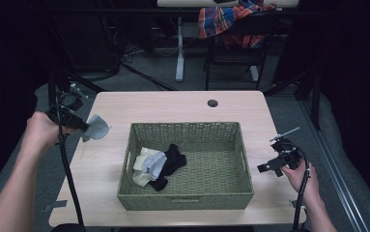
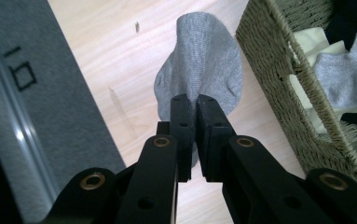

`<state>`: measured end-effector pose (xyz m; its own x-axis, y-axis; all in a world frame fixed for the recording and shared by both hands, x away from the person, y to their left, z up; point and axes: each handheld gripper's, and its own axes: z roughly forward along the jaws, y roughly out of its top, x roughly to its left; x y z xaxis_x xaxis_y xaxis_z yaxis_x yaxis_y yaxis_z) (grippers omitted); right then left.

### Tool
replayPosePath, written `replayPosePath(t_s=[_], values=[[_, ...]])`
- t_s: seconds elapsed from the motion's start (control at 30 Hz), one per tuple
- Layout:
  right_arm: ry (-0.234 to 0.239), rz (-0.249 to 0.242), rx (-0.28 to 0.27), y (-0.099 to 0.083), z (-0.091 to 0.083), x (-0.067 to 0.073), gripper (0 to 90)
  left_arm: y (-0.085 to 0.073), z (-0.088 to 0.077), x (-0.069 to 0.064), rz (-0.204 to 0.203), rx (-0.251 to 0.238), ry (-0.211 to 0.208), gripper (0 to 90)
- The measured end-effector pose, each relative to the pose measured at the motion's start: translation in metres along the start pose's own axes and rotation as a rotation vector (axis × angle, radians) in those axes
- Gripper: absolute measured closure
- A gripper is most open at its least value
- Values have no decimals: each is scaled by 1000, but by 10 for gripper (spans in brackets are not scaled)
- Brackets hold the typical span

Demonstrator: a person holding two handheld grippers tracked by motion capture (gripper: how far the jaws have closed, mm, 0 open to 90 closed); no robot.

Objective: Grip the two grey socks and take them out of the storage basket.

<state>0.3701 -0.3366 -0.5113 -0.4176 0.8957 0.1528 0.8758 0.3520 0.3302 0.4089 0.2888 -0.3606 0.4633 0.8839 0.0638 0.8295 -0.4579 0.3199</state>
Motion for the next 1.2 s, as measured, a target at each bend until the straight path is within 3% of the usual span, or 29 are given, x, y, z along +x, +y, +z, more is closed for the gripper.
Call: replayPosePath(t_s=[0.07,0.23,0.5,0.7,0.9,1.2], values=[[-16,-4,2,0,0,0,0,-5,4,4,-14,2,-1,860],[-4,10,-12,0,1,1,0,-13,9,9,-40,0,-9,860],[-11,-2,-1,0,0,0,0,-19,23,7,-73,5,-18,861],[-17,-6,2,0,0,0,0,-24,45,5,-112,30,-19,860],[-16,-4,1,0,0,0,0,-35,78,-3,-112,65,-17,860],[-5,-1,4,0,1,-1,0,-48,116,-6,-146,102,-56,860]])
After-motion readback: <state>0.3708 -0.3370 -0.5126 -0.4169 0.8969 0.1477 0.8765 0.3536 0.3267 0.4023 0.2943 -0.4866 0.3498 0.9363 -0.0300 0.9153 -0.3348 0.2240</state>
